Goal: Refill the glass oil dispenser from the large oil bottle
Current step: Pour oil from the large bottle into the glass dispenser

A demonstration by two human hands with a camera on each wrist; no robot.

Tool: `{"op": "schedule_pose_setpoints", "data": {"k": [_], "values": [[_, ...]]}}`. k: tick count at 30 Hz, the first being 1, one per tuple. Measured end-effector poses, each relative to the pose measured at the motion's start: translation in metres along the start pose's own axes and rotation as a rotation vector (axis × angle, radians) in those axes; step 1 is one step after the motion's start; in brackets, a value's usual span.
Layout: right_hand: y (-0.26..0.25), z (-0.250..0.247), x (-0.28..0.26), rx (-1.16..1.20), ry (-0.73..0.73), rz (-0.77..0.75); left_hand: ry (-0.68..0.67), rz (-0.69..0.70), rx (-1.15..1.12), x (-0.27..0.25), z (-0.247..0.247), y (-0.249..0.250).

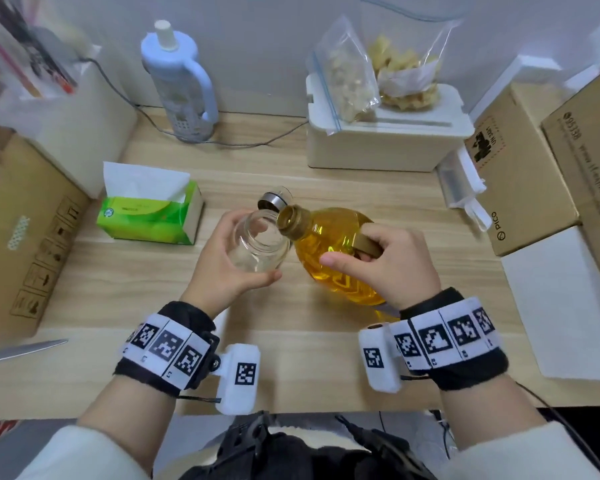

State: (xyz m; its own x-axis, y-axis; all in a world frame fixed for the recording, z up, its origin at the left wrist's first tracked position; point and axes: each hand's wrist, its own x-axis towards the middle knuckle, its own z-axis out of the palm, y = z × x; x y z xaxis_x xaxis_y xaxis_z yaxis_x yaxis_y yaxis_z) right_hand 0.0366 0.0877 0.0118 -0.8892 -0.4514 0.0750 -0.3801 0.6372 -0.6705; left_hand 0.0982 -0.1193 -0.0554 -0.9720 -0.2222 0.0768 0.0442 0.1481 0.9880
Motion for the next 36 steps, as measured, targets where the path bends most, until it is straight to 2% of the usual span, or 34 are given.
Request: {"op": "schedule_pose_setpoints", "data": {"k": [7, 15, 27, 36], "values": [[-0.008, -0.004, 0.015, -0.241, -0.199, -0.017, -0.006, 0.005, 0.101, 0.001, -0.01, -0.009], [-0.012, -0.008, 0.023, -0.384, -0.282, -0.033, -0.032, -0.038, 0.14, 0.003, -0.017, -0.018], [-0.018, -0.017, 0.028, -0.5, -0.357, -0.013, -0.052, -0.028, 0.177, 0.008, -0.017, -0.025], [-0.023, -0.022, 0.027, -0.574, -0.421, 0.01, -0.065, -0.078, 0.072, 0.002, -0.002, -0.033]]}}
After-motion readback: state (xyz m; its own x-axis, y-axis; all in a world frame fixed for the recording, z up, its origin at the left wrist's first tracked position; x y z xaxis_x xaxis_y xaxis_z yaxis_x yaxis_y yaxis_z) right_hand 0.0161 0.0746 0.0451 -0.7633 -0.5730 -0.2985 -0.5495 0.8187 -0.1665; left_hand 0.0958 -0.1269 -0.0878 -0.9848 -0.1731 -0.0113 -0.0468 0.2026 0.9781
